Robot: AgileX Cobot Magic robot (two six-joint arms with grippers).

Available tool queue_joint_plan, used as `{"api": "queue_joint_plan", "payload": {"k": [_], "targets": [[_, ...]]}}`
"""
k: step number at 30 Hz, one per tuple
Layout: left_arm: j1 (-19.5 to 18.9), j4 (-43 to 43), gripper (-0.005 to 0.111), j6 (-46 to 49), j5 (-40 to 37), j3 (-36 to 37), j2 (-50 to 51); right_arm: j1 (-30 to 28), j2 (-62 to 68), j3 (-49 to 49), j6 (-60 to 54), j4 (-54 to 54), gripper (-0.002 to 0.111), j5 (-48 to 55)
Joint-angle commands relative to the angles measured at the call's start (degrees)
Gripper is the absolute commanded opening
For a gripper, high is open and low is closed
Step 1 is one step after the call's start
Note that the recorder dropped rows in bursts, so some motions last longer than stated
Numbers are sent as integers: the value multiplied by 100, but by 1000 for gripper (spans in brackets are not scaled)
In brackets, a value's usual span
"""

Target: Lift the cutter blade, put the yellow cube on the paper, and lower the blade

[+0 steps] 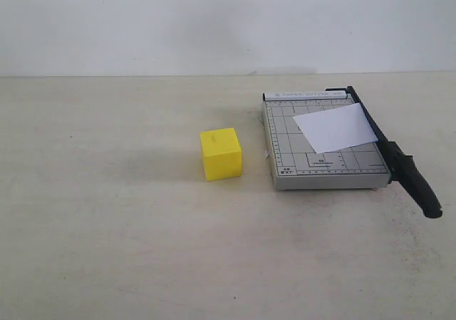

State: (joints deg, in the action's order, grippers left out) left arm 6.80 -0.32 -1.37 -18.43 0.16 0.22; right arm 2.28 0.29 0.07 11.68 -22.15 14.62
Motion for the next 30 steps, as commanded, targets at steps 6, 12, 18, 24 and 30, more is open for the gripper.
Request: {"api": "queue_joint_plan", "payload": {"k": [6,12,18,24,30], "targets": [[43,-33,4,-69,83,-16,-22,20,-29,-7,200,-343,0,-300],[43,-33,4,-69,83,-16,-22,20,-29,-7,555,-585,0,-2819],[43,-33,4,-69,83,-16,-22,20,2637,-2677,-2450,2484,0,493],[43,-33,4,-69,83,-16,-22,20,5216,-3127,-2502,2906,1,341],[43,-33,4,-69,83,-16,-22,20,5923,-3339,-1897,1833,43,393]]}}
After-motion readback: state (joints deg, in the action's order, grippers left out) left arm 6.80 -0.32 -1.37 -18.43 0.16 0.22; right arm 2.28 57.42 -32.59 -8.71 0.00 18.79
